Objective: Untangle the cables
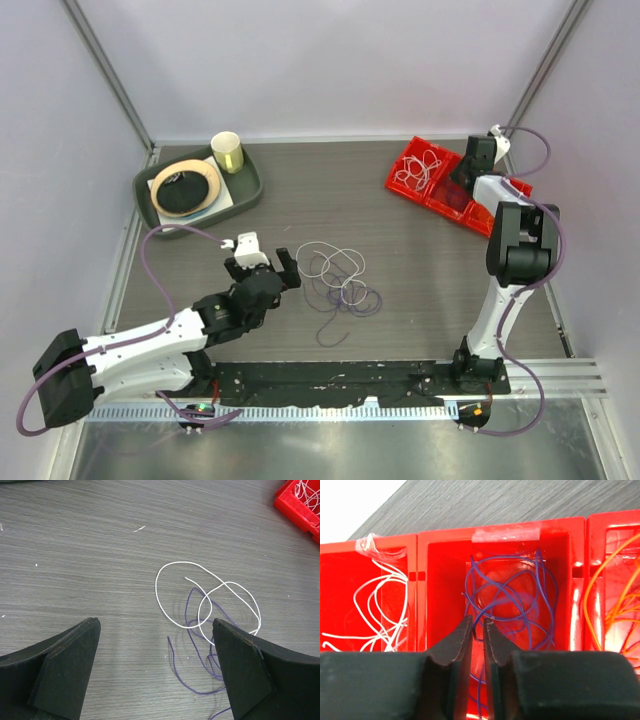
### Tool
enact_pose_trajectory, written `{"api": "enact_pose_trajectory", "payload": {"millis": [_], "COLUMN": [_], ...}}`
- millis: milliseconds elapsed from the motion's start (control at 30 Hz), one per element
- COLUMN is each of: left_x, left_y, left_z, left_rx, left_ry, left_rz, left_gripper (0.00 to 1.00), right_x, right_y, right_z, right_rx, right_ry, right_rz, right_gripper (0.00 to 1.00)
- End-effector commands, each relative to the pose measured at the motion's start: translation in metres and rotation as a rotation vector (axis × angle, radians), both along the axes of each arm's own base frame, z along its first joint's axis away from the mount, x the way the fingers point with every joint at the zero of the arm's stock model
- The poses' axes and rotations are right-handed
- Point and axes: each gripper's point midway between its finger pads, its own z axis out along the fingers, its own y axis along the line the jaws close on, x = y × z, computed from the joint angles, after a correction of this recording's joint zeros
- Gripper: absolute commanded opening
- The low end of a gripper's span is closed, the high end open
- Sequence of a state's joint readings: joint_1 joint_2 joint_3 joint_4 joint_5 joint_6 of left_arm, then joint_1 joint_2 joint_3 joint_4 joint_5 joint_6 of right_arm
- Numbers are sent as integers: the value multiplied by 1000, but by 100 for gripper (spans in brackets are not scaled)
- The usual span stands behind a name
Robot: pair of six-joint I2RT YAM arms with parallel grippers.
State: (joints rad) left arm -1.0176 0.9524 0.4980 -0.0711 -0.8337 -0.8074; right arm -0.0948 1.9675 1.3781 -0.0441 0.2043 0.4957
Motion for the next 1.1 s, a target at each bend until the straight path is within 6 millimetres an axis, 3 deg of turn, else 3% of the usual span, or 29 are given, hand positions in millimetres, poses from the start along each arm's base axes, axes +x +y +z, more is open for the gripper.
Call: {"api": "enact_pose_trajectory", "payload": {"millis": [0,133,233,267,367,400,433,467,500,567,600,633,667,700,733,767,833,867,1067], "left_x": [3,2,1,1,-2,-3,-4,-7,-9,-15,-17,-19,-21,-28,-32,-35,-50,-53,-68], "left_y": [1,-3,-6,-8,-17,-19,-21,-27,-31,-41,-45,-47,-50,-58,-63,-72,-85,-86,-78], "left_z": [8,8,7,9,11,12,10,12,10,7,3,1,0,-3,-6,-4,-14,-17,-33], "left_rx": [-36,-36,-37,-41,-58,-64,-60,-78,-81,-97,-98,-106,-112,-140,-149,-176,-177,-180,-205], "left_ry": [-26,-20,-4,-3,14,19,31,45,58,97,123,142,160,194,213,217,264,277,360], "left_rz": [16,-4,-20,-26,-69,-80,-93,-120,-136,-189,-199,-208,-219,-252,-280,-327,-438,-447,-440], "left_gripper": [100,100,100,100,100,100,100,100,100,100,100,100,100,100,100,100,100,100,100], "right_x": [18,10,-5,-13,-32,-43,-52,-63,-79,-105,-116,-134,-153,-165,-175,-200,-220,-239,-287], "right_y": [1,-5,-9,-7,8,19,27,35,44,83,101,137,157,174,190,217,238,248,258], "right_z": [25,54,90,112,136,161,172,168,188,163,160,167,137,127,134,100,89,75,41], "right_rx": [-2,-61,-112,-125,-133,-118,-108,-119,-137,-167,-181,-156,-131,-101,-82,-29,34,82,269], "right_ry": [-48,-61,-99,-133,-159,-217,-245,-230,-262,-184,-183,-223,-178,-177,-239,-190,-208,-185,-121], "right_rz": [25,15,10,23,95,139,163,202,226,316,370,473,548,602,649,788,907,988,985], "right_gripper": [27,38,46,47,58,83,88,89,90,91,92,92,92,92,91,92,91,91,89]}}
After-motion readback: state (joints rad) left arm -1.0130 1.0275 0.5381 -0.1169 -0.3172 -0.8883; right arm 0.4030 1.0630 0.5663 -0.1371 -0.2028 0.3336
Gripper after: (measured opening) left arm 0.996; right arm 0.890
